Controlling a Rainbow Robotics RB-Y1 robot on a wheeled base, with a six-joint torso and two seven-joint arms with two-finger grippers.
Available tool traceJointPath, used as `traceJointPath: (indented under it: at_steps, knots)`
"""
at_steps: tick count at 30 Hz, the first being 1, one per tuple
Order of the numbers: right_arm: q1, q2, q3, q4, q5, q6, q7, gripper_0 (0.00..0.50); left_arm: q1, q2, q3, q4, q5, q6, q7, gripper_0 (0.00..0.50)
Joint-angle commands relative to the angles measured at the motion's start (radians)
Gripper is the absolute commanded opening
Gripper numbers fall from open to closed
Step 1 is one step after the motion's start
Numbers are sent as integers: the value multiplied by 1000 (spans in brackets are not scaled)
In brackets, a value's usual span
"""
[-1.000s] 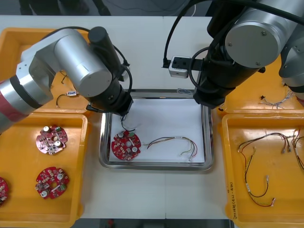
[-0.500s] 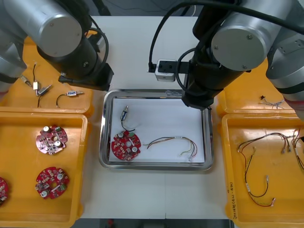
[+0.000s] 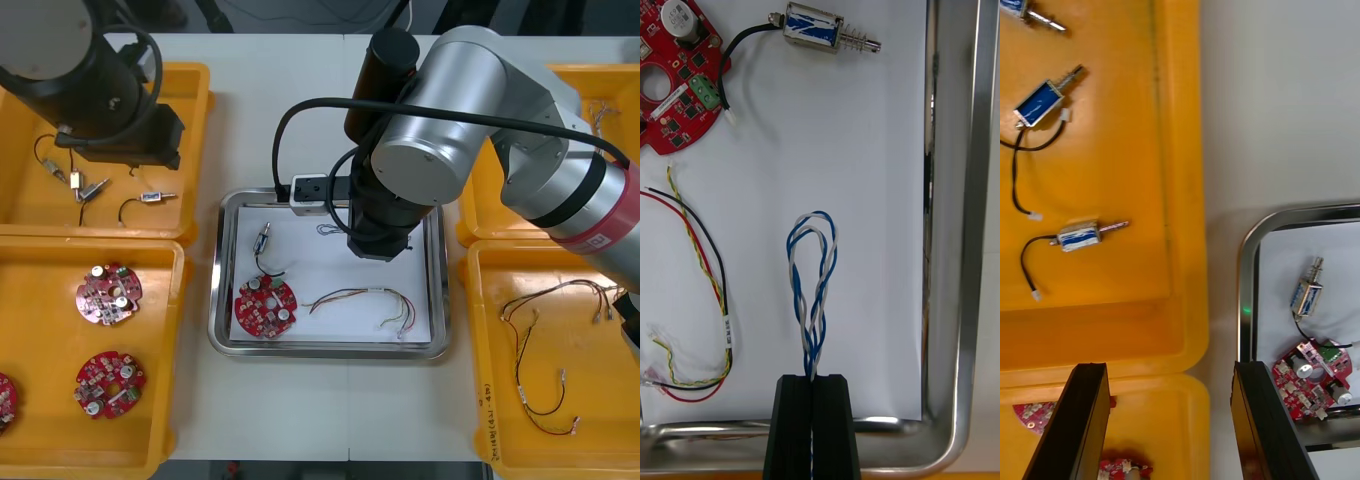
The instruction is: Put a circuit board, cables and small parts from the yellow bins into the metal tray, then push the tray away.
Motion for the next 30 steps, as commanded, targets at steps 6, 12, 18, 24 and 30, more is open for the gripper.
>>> traceJointPath:
  at_steps: [6, 12, 18, 24, 30]
  knots:
    - [-41, 30, 118, 57, 75, -82, 53, 0, 73, 61, 103, 17, -60, 8, -253, 475]
    - [-41, 31, 161, 112, 95, -141, 60, 0, 83, 61, 92, 98, -52, -81, -372, 475]
    - [-41, 31, 190, 152, 98, -209, 63, 0, 83, 63, 52, 144, -54, -158, -423, 475]
    - [-41, 31, 218, 181, 124, -263, 63, 0, 84, 61, -11, 210, -48, -255, -520, 474]
    - [-41, 28, 228, 193, 125, -267, 58, 0, 83, 61, -41, 288, -45, -325, -678, 475]
